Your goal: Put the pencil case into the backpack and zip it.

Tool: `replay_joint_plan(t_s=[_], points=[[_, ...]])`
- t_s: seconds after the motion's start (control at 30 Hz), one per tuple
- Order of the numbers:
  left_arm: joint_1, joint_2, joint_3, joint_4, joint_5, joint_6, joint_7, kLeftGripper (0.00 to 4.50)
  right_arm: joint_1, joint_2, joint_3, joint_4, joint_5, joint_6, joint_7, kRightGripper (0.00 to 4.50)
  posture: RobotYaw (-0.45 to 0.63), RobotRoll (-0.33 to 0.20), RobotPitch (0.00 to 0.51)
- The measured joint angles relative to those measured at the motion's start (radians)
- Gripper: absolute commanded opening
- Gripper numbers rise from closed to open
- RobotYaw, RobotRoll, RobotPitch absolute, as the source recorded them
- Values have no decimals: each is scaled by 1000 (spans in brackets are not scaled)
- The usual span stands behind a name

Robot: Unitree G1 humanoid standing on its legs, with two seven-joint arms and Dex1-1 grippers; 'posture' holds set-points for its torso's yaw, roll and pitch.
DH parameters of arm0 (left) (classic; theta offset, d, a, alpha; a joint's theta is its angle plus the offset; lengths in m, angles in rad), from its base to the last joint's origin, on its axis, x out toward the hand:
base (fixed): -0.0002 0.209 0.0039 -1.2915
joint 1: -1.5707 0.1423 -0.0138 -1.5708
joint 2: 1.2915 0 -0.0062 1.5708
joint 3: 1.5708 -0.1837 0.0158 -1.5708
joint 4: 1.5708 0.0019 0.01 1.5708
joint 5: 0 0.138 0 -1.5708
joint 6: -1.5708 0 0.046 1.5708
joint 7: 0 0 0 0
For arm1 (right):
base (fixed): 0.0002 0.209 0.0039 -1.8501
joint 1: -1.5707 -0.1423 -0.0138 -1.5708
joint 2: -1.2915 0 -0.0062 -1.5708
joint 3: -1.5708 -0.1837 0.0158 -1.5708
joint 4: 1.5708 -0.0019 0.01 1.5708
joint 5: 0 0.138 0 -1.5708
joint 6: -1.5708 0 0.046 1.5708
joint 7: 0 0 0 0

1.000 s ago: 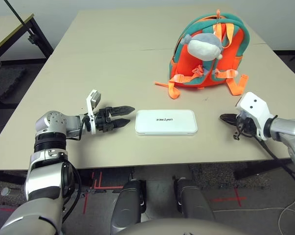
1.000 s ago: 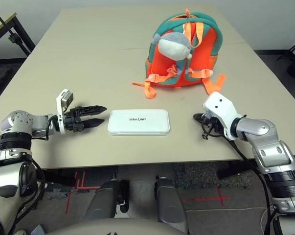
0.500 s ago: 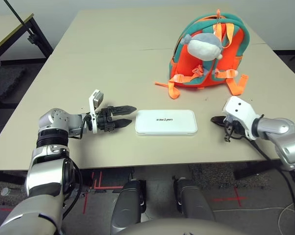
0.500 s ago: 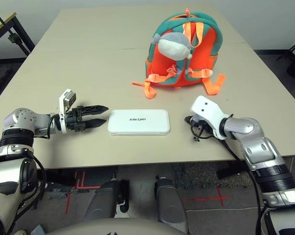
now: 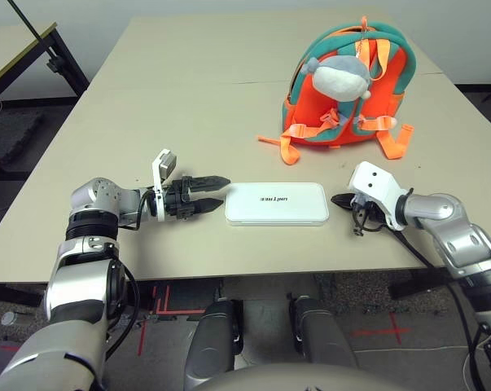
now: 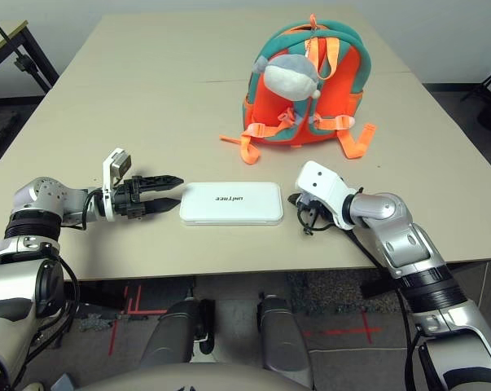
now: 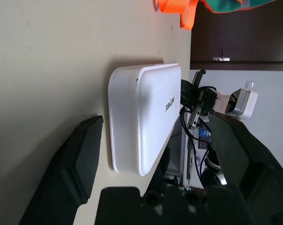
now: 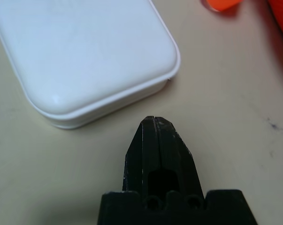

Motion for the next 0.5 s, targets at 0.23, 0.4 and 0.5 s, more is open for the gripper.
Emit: replay_joint_plan(t_s=[0.23,0.4,0.5], points=[[-2,-1,-13,2,15,1,-19,4500,-3,14,8,-18,-2,25,7,40,-168,0,132],[-11,-3,-15,20,24,-3,-28,4500,-10,23,14,-23,-8,41,7,40,-167,0,133],[-13,-5,-17,24,32,-10,-34,4500,-14,39,23,-33,-9,52,7,40,-167,0,133]])
